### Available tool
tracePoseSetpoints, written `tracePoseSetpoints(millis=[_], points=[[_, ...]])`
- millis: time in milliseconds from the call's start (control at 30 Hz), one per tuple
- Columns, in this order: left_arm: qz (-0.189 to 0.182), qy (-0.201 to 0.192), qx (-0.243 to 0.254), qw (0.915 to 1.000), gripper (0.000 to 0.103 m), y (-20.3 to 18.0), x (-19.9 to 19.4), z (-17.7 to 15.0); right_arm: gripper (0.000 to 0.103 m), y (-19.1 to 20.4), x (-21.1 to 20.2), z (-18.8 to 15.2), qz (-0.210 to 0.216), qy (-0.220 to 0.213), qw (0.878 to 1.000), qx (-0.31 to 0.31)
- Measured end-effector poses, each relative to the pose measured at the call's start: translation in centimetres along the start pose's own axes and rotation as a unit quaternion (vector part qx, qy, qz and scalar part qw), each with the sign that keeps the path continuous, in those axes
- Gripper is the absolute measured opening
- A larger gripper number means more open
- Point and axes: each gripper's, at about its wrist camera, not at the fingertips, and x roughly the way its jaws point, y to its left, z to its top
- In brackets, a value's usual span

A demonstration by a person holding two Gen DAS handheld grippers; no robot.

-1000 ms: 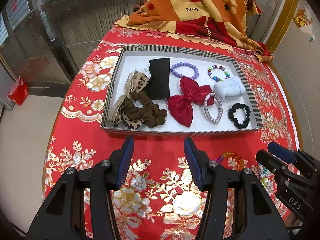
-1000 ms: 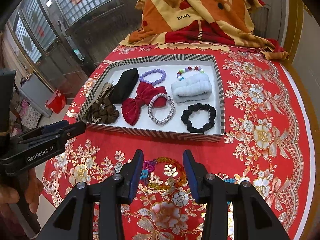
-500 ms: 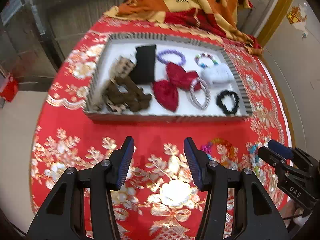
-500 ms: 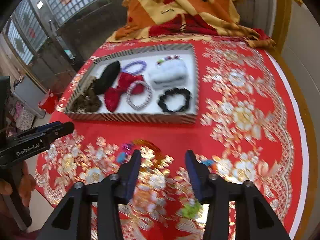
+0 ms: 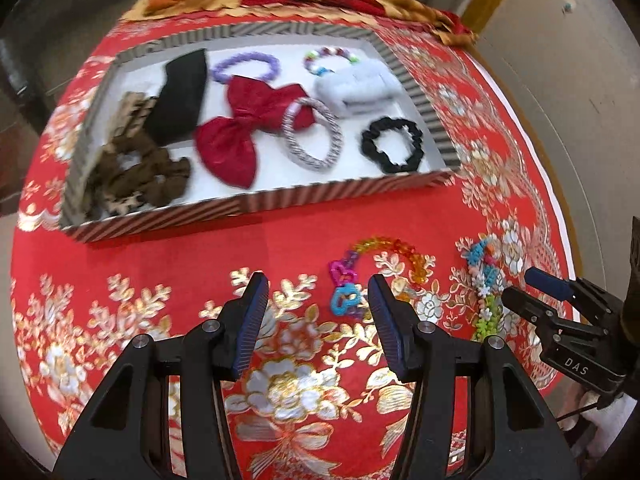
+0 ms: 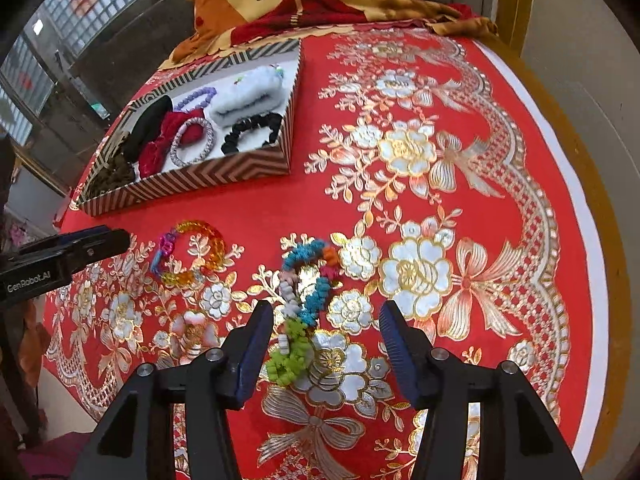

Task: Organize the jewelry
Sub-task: 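Grasp the amber heart bracelet with the left gripper while the right gripper grasps the turquoise-green bracelets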

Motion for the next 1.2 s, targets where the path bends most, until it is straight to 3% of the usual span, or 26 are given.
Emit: tracePoseSetpoints(millis=[200, 300, 467, 533, 600, 667, 733, 800, 967, 1200], points=[[0.007, 0.015, 0.051, 0.9985, 0.051, -1.7, 1.8, 1.1, 0.052, -0.2, 1.3, 0.0, -0.009, -0.001, 1.000, 0.001], [0.016, 0.021, 0.078, 0.9966, 0.051, -2.4, 2.7, 1.6, 0.040, -0.2, 1.9, 0.1, -0.017, 0.002, 1.000, -0.004], [0.030, 0.028, 0.118, 0.9922, 0.051, -3.6, 4.2, 2.4, 0.036, 0.4, 2.9, 0.7, -0.034, 0.001, 0.999, -0.021], [0.035, 0.033, 0.131, 0.9901, 0.051, -4.0, 4.9, 2.6, 0.032, 0.8, 3.1, 1.0, -0.043, -0.002, 0.998, -0.033], [0.036, 0.038, 0.141, 0.9886, 0.051, -4.4, 5.5, 2.7, 0.017, 1.1, 3.3, 1.3, -0.062, -0.006, 0.997, -0.045], [0.034, 0.039, 0.149, 0.9875, 0.051, -4.7, 5.9, 2.8, 0.013, 0.9, 3.3, 1.3, -0.063, -0.008, 0.997, -0.043], [0.033, 0.028, 0.154, 0.9871, 0.042, -4.7, 5.9, 2.8, 0.013, 0.2, 3.0, 1.2, -0.049, -0.010, 0.998, -0.028], [0.038, 0.015, 0.160, 0.9863, 0.012, -4.6, 5.8, 2.8, 0.011, -0.2, 2.7, 1.0, -0.033, -0.013, 0.999, -0.013], [0.002, 0.031, 0.138, 0.9900, 0.008, -4.1, 5.3, 3.1, 0.006, -0.5, 0.4, 1.2, 0.013, -0.040, 0.999, 0.014], [-0.028, -0.001, 0.101, 0.9945, 0.008, -2.6, 1.0, 3.5, 0.006, 0.4, -3.1, 1.9, 0.038, -0.074, 0.997, 0.009]])
